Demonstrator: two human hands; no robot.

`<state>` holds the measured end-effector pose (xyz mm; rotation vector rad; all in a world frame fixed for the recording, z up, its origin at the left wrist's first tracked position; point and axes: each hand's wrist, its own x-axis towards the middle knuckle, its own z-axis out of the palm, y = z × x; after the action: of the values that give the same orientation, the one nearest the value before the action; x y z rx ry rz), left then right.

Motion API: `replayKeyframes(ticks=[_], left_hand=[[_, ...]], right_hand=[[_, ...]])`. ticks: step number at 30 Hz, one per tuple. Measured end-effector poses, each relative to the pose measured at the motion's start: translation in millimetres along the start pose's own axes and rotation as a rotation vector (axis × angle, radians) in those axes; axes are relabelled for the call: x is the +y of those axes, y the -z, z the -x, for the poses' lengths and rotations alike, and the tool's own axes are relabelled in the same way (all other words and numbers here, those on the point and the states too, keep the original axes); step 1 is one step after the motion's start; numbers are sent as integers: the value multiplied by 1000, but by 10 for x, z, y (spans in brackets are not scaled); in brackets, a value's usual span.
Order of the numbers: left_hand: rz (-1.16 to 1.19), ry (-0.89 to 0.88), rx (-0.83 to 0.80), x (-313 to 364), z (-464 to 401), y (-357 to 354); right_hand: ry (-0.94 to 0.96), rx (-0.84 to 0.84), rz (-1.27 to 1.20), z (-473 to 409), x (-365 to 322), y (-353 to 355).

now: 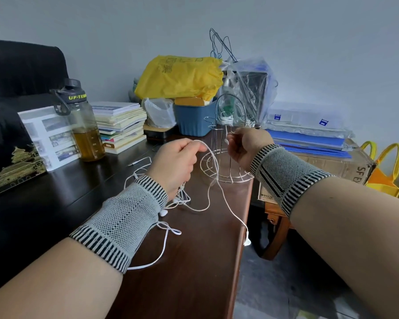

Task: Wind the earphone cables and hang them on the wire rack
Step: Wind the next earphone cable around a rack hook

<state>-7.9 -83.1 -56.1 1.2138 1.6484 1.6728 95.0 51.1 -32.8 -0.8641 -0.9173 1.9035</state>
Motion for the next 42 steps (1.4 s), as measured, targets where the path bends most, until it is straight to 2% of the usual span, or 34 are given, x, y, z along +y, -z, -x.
replayKeyframes(ticks=[6, 10, 13, 16, 20, 22, 25, 26, 27, 29, 32, 34, 38, 42], left_hand=[[-67, -9, -53, 171, -40, -103], [-15, 11, -52, 212, -56, -148], [73, 19, -26, 241, -63, -169], [178, 9, 81, 269, -74, -153], [252, 13, 327, 241, -158, 17], [320, 32, 394, 201, -204, 114], [307, 56, 450, 110, -262, 213], [282, 58, 447, 83, -270, 220], [262, 61, 441, 52, -273, 219], [260, 75, 422, 8, -260, 192], [210, 93, 368, -53, -217, 110], [154, 100, 352, -97, -197, 65], [187, 106, 322, -147, -189, 28], [159, 94, 400, -205, -219, 128]], right_hand=[[-29, -4, 6, -41, 100, 75], [34, 7, 208, 82, 203, 154], [118, -241, 271, 281, 364, 228], [114, -416, 379, 413, 452, 252], [120, -413, 476, 348, 399, 367], [160, -405, 681, 315, 377, 442], [315, -324, 1248, 260, 393, 522], [358, -283, 1349, 267, 400, 522], [370, -246, 1356, 253, 410, 513], [300, -214, 1120, 231, 390, 457], [163, -317, 636, 261, 315, 258], [121, -377, 443, 315, 278, 122], [81, -347, 366, 338, 273, 70], [22, -332, 393, 311, 245, 250]])
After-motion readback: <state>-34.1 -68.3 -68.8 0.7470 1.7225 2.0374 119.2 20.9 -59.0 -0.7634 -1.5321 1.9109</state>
